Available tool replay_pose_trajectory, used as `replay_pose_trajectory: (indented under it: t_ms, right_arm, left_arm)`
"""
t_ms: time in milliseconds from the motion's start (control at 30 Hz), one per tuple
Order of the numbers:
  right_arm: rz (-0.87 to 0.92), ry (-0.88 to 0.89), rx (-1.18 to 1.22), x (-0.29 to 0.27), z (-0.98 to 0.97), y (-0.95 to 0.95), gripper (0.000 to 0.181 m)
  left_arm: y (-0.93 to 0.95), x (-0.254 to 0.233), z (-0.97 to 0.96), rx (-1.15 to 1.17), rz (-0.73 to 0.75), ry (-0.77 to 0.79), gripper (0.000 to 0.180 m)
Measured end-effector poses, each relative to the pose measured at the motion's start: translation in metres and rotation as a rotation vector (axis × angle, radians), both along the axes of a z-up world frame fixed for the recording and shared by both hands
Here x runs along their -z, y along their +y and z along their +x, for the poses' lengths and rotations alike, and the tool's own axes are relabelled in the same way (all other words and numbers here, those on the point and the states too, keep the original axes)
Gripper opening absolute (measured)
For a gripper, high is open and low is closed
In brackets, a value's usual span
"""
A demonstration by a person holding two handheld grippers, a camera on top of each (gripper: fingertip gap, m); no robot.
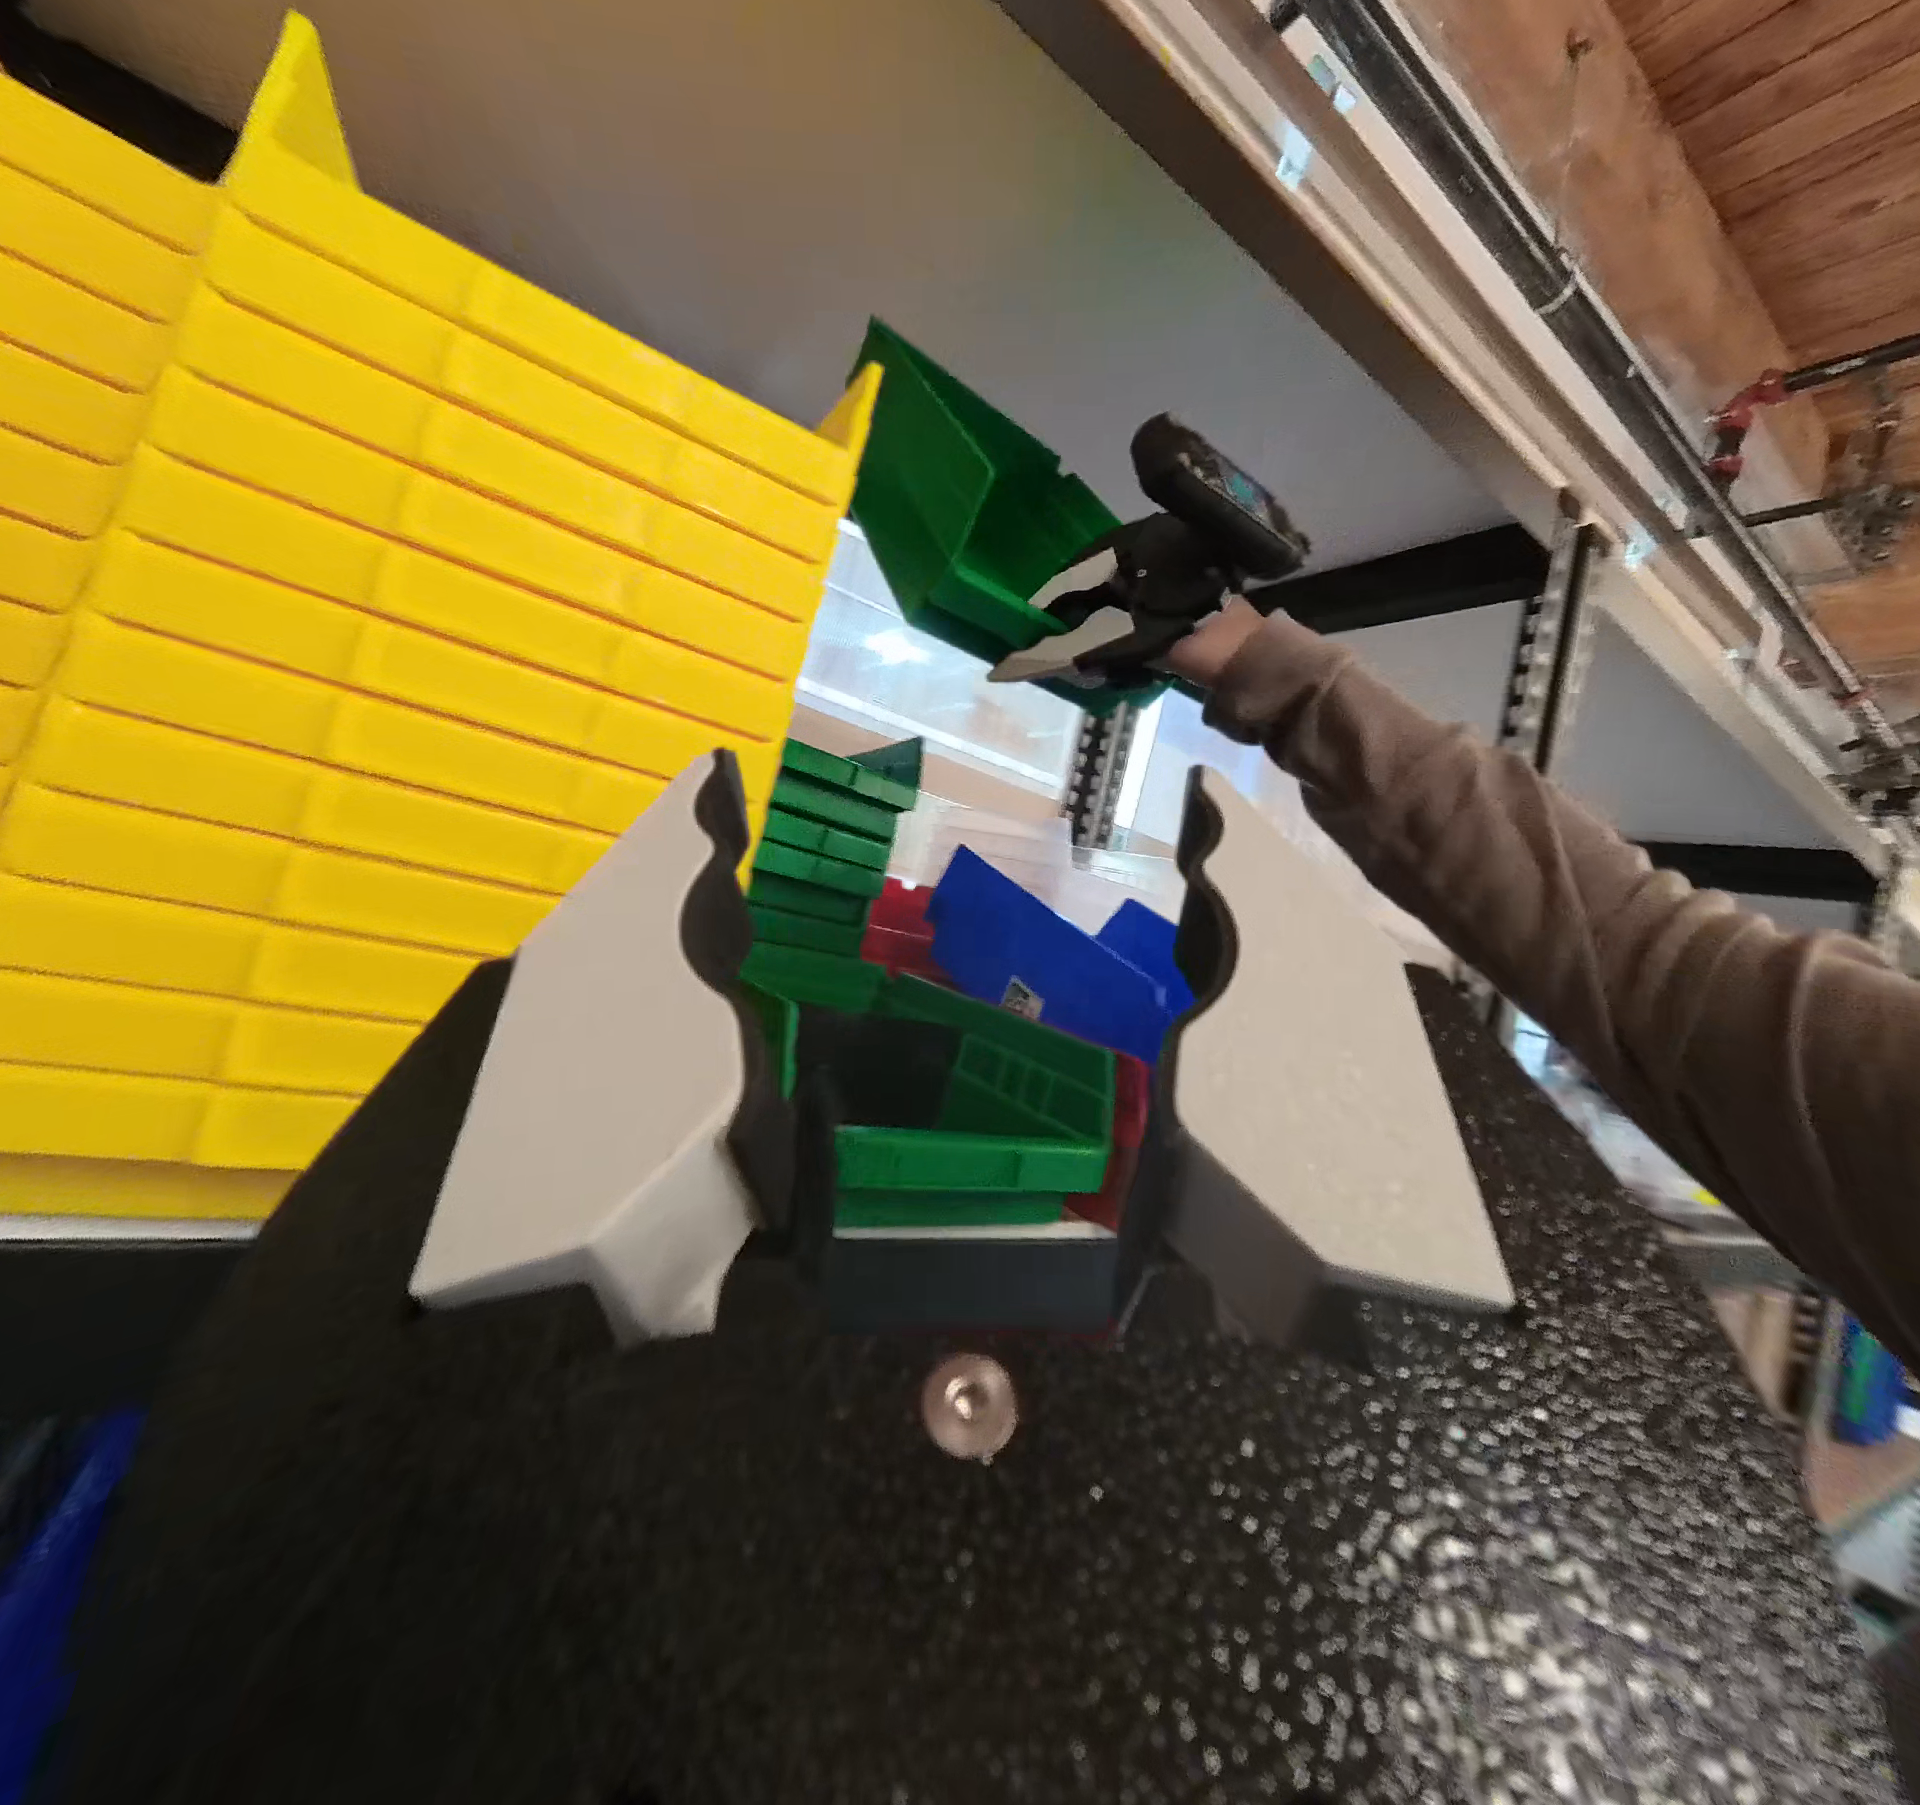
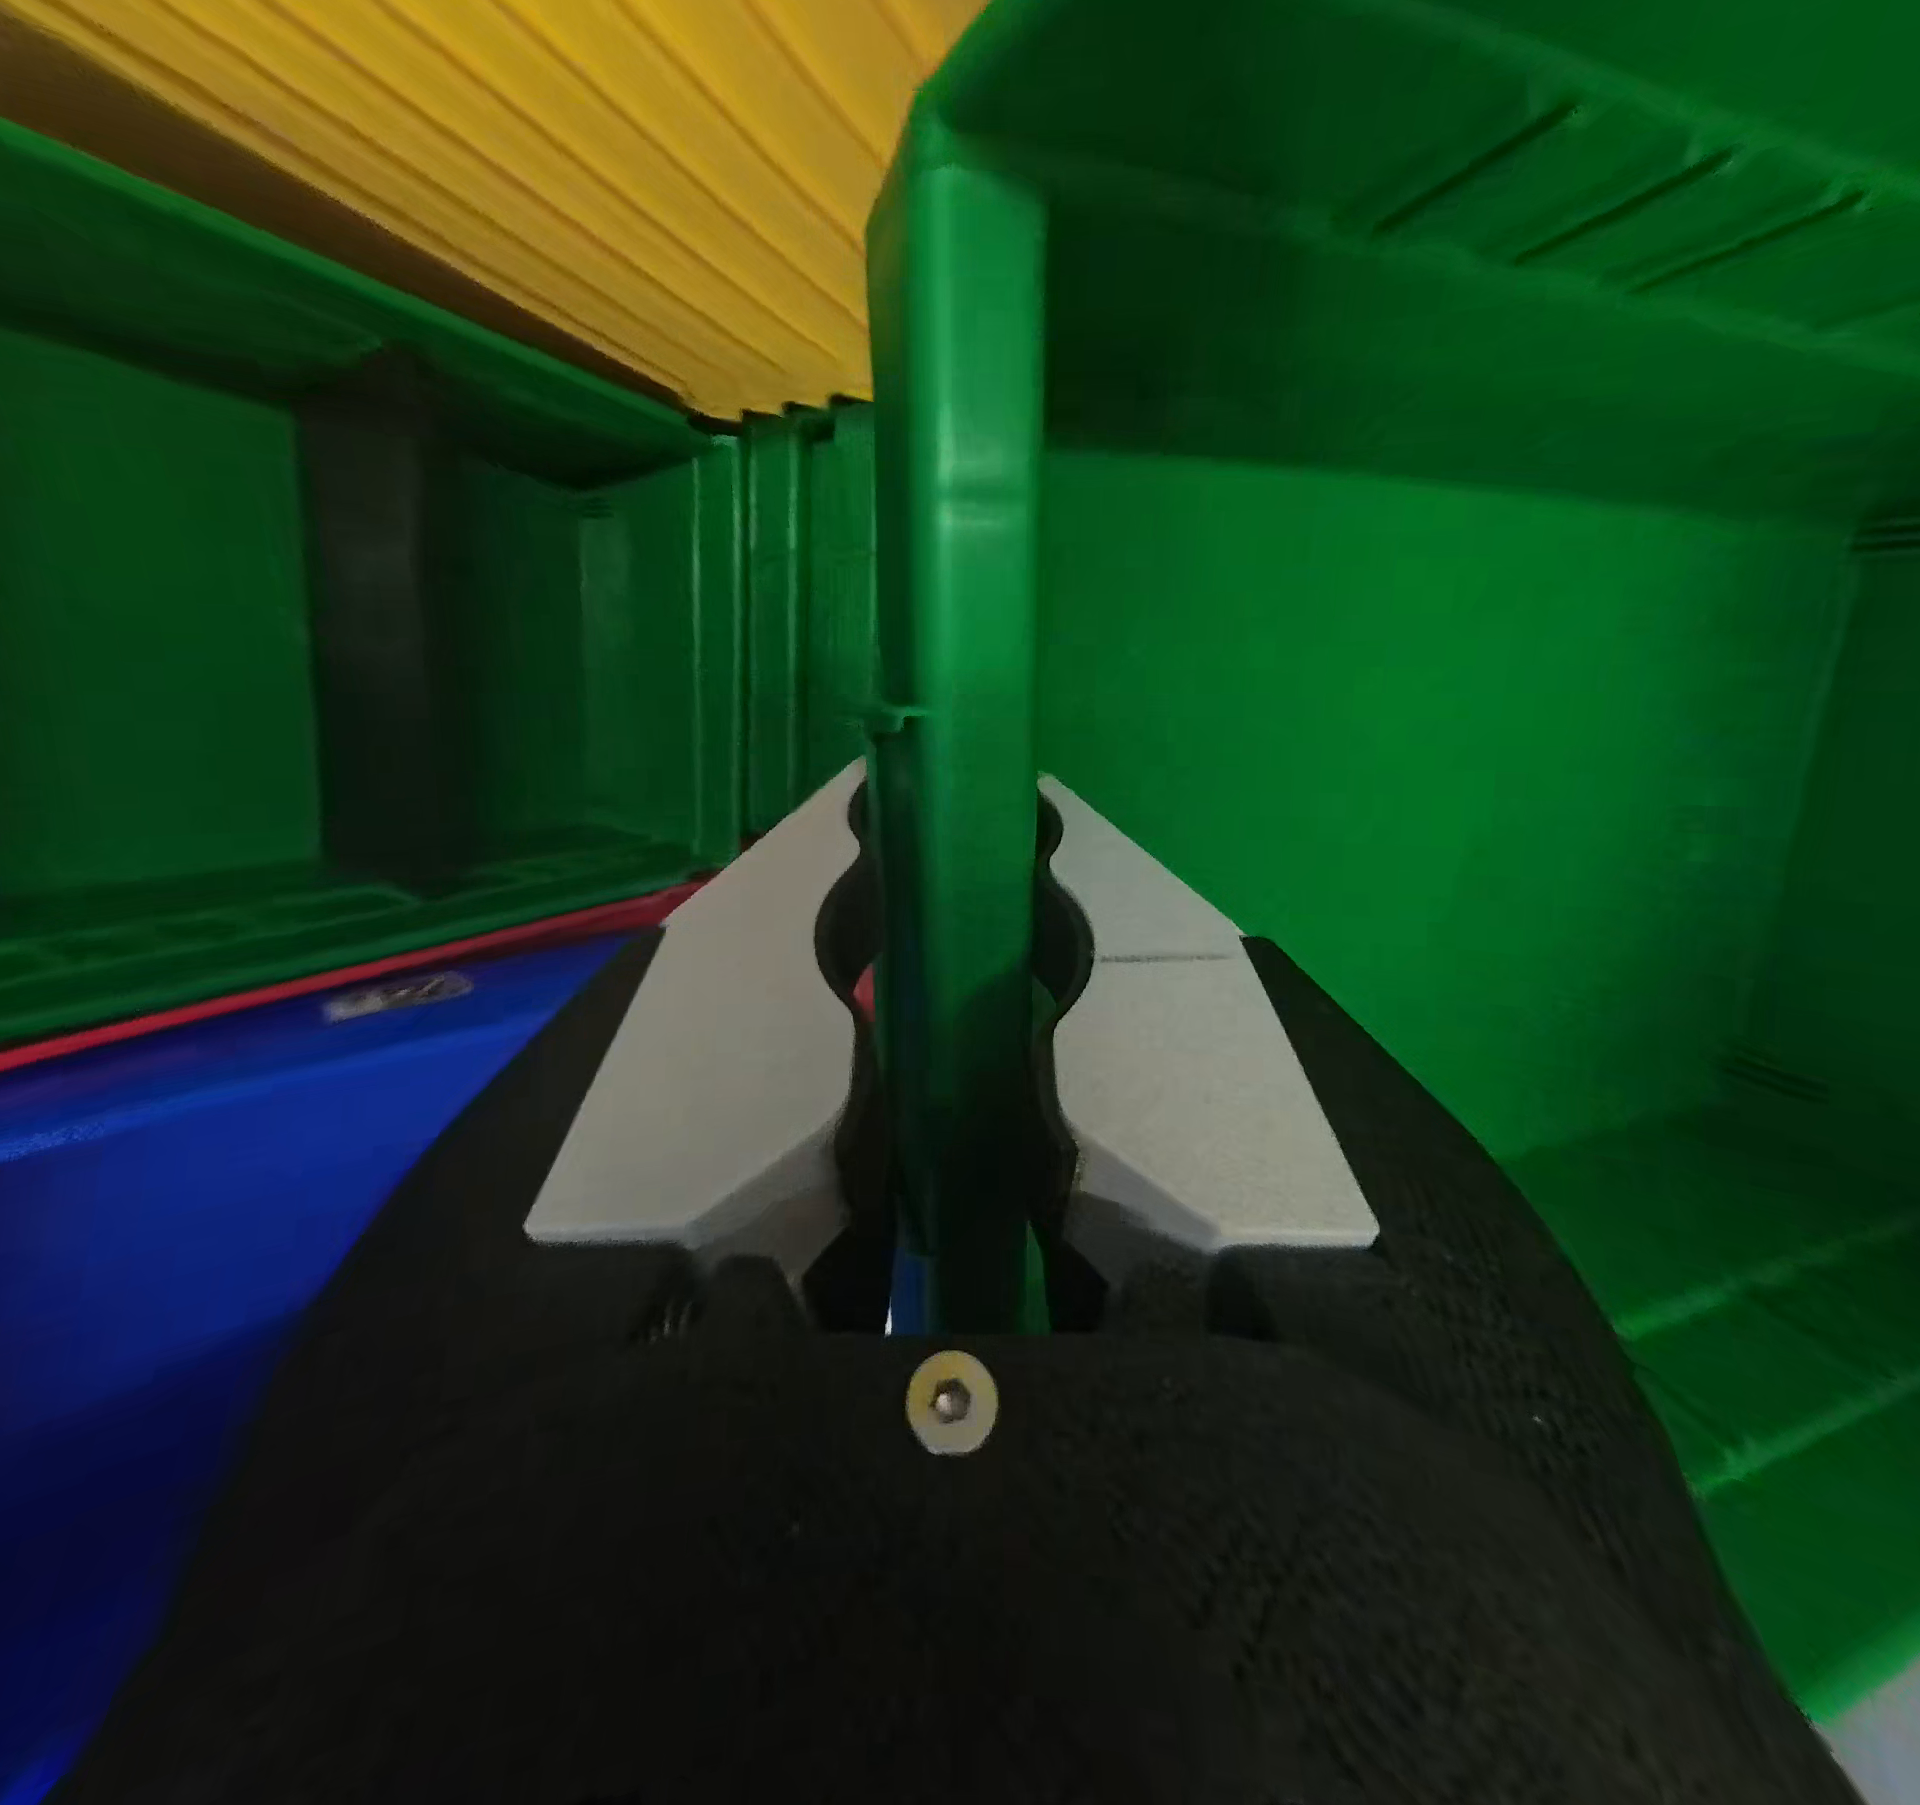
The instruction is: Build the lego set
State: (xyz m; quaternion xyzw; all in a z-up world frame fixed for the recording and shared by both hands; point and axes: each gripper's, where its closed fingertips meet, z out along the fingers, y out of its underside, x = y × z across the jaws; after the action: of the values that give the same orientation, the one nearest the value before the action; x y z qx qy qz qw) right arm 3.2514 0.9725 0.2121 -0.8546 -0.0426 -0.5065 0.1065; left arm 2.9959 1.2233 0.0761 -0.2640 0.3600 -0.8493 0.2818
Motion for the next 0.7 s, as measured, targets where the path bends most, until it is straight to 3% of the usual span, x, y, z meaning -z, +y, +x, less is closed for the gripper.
replay_pose_trajectory:
  t_ms: [200, 700]
  right_arm:
    - [-0.015, 0.109, 0.023, 0.011, 0.110, 0.010, 0.023]
    - [0.136, 0.676, 0.033, 0.063, 0.201, 0.023, 0.023]
  left_arm:
    - [0.015, 0.006, 0.038, -0.126, 0.012, -0.029, 0.080]
    - [0.035, 0.013, 0.085, -0.251, -0.039, -0.034, 0.078]
